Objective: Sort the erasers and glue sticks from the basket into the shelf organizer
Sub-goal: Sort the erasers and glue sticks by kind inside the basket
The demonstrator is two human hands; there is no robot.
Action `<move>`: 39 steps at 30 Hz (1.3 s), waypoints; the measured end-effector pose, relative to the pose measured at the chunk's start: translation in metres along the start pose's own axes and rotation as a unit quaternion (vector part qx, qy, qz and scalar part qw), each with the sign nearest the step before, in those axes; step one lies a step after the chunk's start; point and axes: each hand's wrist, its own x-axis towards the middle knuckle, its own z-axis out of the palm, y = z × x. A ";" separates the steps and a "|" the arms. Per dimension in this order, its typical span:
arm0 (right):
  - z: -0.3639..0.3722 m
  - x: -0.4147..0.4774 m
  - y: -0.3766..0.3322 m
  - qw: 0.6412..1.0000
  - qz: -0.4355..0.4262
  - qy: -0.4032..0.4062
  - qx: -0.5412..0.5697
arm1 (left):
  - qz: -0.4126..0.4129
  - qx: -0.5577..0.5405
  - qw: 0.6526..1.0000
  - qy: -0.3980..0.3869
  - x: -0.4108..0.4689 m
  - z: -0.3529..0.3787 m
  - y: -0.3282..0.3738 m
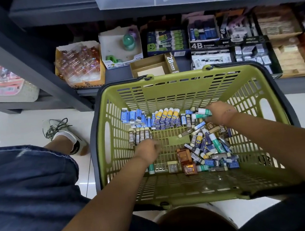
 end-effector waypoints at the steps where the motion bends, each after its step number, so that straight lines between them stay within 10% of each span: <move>1: -0.003 -0.003 -0.003 1.000 0.000 0.000 0.026 | -0.004 -0.078 0.997 0.005 -0.002 -0.004 0.009; 10: -0.004 -0.066 -0.099 0.882 -0.090 -0.210 0.411 | -0.095 -0.593 0.794 -0.094 -0.007 -0.024 0.056; 14: 0.018 -0.074 -0.136 0.804 -0.042 -0.325 0.496 | -0.150 -0.526 0.829 -0.118 -0.010 -0.026 0.018; 23: 0.080 -0.058 -0.192 0.862 0.043 -0.308 0.400 | -0.206 -0.164 0.953 -0.153 -0.016 -0.019 -0.015; 32: 0.082 -0.052 -0.192 0.883 -0.006 -0.294 0.365 | -0.150 0.100 0.982 -0.055 -0.011 -0.018 -0.019; 39: 0.081 -0.048 -0.184 0.866 -0.097 -0.319 0.373 | -0.053 0.102 0.993 -0.005 -0.014 -0.023 -0.017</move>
